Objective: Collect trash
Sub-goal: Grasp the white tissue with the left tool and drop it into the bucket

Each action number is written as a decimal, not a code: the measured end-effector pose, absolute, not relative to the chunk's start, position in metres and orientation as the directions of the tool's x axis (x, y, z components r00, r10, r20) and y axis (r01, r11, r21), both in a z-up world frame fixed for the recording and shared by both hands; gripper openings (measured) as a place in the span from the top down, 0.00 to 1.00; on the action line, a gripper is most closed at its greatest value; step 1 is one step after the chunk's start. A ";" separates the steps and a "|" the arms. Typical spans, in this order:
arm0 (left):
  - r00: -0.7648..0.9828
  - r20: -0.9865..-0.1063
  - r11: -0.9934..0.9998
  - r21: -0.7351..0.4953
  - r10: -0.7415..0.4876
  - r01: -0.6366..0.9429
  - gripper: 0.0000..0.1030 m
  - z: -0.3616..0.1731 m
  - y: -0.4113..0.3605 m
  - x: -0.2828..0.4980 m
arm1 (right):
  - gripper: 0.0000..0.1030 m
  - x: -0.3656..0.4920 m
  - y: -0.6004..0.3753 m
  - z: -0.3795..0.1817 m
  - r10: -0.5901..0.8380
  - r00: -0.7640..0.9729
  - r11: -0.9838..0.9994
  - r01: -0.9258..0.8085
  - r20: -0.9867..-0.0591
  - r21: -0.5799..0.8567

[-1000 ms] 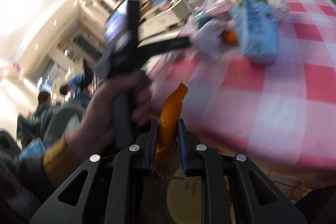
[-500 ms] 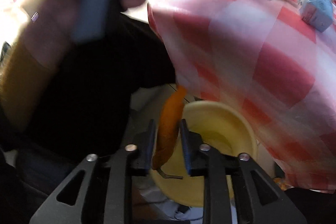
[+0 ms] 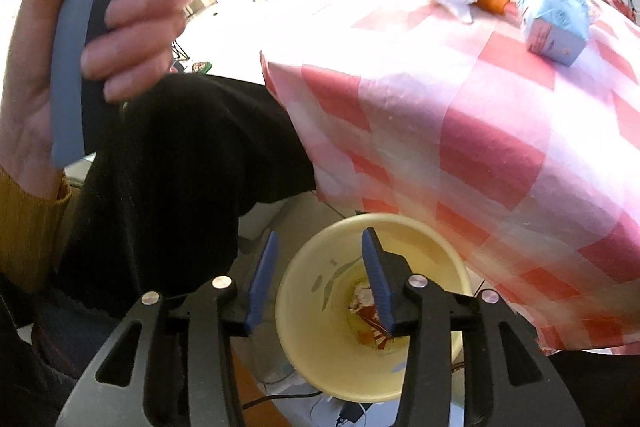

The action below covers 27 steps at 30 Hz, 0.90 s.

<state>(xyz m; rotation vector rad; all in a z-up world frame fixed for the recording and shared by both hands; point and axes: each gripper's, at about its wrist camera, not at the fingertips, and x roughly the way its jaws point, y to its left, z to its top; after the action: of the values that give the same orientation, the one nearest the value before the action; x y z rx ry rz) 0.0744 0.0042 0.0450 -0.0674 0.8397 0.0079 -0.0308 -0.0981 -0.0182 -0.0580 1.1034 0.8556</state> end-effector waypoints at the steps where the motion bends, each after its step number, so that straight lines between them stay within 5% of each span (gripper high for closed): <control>1: 0.668 -0.744 0.998 -0.055 -0.019 -0.033 0.80 0.045 0.004 0.072 | 0.56 -0.031 -0.098 -0.017 0.577 0.181 0.691 -0.629 -0.797 0.357; 12: 0.649 -0.760 0.998 -0.060 -0.039 -0.009 0.80 0.045 -0.004 0.035 | 0.48 -0.021 -0.128 -0.002 0.579 0.346 0.766 -0.542 -0.738 0.346; 27: 0.452 -0.879 0.989 -0.141 -0.150 0.055 0.78 -0.030 -0.027 -0.026 | 0.40 -0.016 -0.172 0.019 0.566 0.491 0.822 -0.399 -0.662 0.406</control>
<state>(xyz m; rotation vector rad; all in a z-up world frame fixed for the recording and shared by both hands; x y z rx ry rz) -0.0256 -0.0271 -0.0301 -0.0965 1.0954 -0.1269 -0.0159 -0.1719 0.0189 0.2094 0.8793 0.5907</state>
